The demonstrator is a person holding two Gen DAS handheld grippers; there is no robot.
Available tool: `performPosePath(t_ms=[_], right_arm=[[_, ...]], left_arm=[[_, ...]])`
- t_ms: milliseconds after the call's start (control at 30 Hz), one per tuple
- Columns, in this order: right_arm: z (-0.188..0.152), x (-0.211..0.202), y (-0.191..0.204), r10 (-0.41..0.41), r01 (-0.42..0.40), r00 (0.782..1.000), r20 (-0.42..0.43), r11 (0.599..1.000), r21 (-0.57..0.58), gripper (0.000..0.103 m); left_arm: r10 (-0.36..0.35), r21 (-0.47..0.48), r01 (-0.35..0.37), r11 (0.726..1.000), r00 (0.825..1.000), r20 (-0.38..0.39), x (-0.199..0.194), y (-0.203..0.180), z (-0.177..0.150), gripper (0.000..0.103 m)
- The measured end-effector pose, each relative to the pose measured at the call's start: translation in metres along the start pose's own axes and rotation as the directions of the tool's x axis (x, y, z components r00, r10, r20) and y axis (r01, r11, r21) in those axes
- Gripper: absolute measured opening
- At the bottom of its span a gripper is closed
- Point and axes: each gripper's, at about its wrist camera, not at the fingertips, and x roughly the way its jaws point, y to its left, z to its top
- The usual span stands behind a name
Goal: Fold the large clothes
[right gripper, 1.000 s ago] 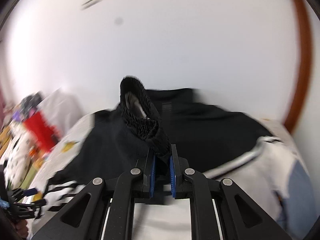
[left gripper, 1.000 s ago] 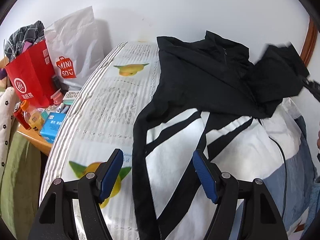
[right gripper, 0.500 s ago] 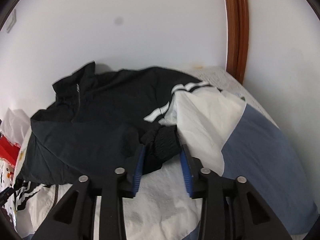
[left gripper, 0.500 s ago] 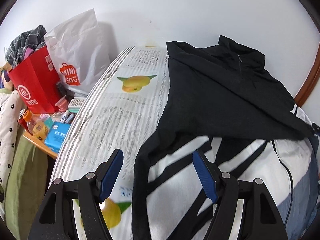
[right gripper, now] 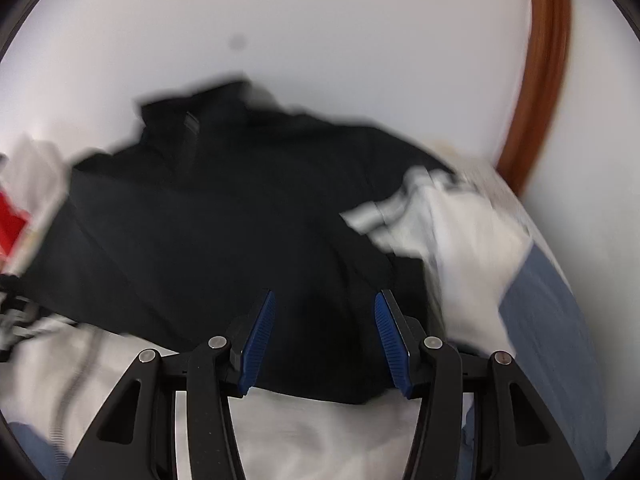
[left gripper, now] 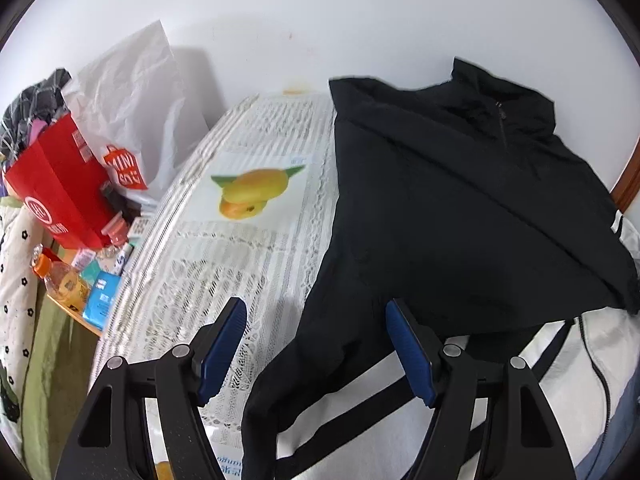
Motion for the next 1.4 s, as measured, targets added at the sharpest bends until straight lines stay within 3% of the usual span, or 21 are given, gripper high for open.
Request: performPosePath(t_ms=[67,133,233,500,600,667,800,933,1067,1233,1400], right_arm=[[-0.006,0.016,-0.019,-0.032,0.036,0.999,-0.043,0.996,0.081,0.051],[-0.008,0.022,-0.036,0.002,0.006,0.999,-0.054,0.989,0.145,0.051],[-0.007,0.016,-0.038,0.008,0.000,0.998,-0.055,0.988,0.154,0.050],[-0.031,-0.058,-0.049,0.054,-0.060,0.998,0.040,0.987,0.152,0.054],[-0.052,-0.091,-0.078,-0.012,-0.003,0.997,0.075,0.981,0.196,0.063],[-0.068,-0.108,-0.102,-0.121,0.104,0.991,0.066,0.971,0.214,0.068],[-0.099,-0.124,-0.144,-0.303,0.297,0.953,-0.002,0.934,0.200,0.071],[-0.138,-0.129,-0.187,-0.308,0.321,0.947,-0.095,0.922,0.218,0.072],[-0.161,-0.123,-0.201,-0.297,0.316,0.946,-0.128,0.933,0.174,0.072],[-0.166,-0.115,-0.205,-0.315,0.322,0.946,-0.082,0.942,0.098,0.072],[-0.157,-0.100,-0.214,-0.284,0.288,0.957,-0.056,0.952,0.103,0.071]], left_arm=[[-0.007,-0.007,0.007,1.000,1.000,-0.021,0.005,0.002,-0.002,0.070],[-0.010,-0.003,0.010,1.000,0.999,-0.031,0.008,0.002,-0.003,0.070],[-0.006,0.011,0.006,1.000,0.999,-0.036,0.006,0.000,-0.004,0.070],[-0.044,0.037,0.045,0.998,0.999,-0.022,-0.025,-0.004,-0.016,0.070],[-0.056,0.044,0.057,0.997,0.998,-0.008,-0.043,-0.006,-0.024,0.070],[-0.065,0.045,0.065,0.997,0.998,0.004,-0.053,-0.008,-0.029,0.070],[-0.089,0.047,0.088,0.995,0.996,0.015,-0.074,-0.016,-0.040,0.070],[-0.106,0.062,0.104,0.993,0.994,0.025,-0.095,-0.032,-0.053,0.070],[-0.093,0.093,0.090,0.992,0.995,0.029,-0.111,-0.047,-0.066,0.070],[-0.058,0.113,0.055,0.992,0.998,0.022,-0.124,-0.059,-0.083,0.070],[-0.021,0.120,0.020,0.993,1.000,0.004,-0.125,-0.063,-0.096,0.070]])
